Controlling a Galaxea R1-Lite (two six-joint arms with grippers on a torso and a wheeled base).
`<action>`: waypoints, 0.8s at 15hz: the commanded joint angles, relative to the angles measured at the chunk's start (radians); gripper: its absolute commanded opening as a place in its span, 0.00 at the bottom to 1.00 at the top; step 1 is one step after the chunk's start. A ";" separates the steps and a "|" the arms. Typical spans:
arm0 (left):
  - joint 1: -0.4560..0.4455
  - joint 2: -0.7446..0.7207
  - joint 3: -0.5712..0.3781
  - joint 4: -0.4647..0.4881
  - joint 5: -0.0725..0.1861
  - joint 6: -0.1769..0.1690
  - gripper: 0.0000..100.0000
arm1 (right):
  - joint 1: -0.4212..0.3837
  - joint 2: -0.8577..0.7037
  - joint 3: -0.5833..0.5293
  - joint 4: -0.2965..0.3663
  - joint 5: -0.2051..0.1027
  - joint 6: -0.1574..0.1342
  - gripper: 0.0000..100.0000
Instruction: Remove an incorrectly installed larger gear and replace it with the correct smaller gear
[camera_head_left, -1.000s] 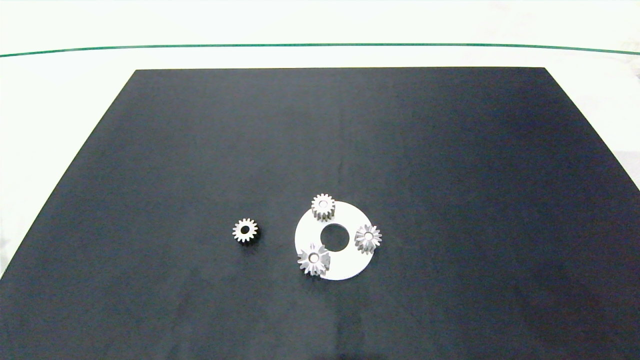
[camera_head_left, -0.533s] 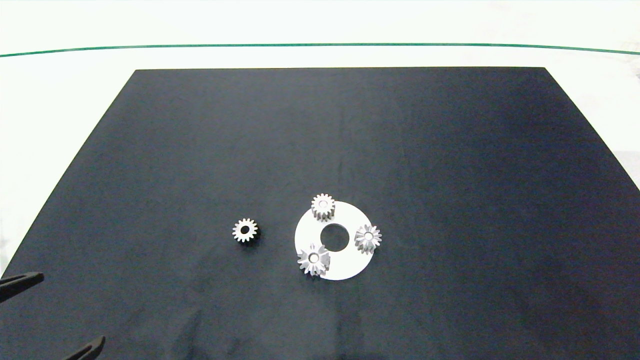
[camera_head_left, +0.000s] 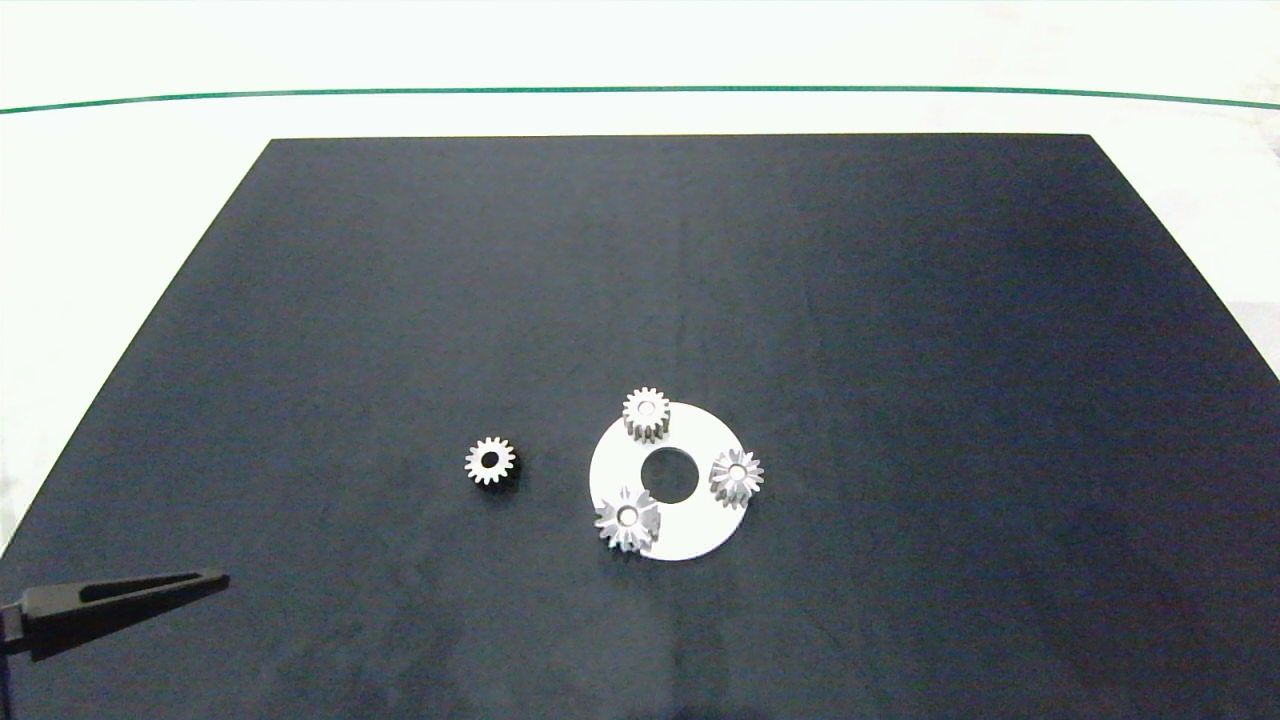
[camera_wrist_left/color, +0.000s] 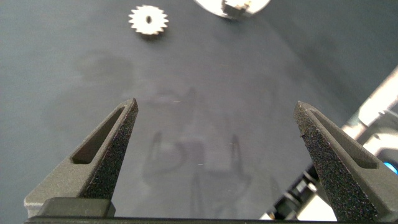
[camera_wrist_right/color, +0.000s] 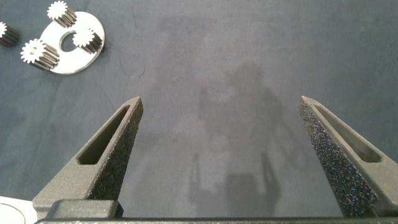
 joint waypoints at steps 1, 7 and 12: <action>-0.069 0.065 -0.005 0.000 0.000 0.006 1.00 | -0.002 0.003 0.000 0.002 -0.001 0.000 1.00; -0.171 0.225 -0.005 -0.003 0.134 0.067 1.00 | -0.002 0.026 -0.004 0.000 0.002 -0.001 1.00; -0.390 0.403 -0.026 -0.169 0.321 0.066 1.00 | 0.000 0.040 -0.004 -0.011 0.002 -0.001 1.00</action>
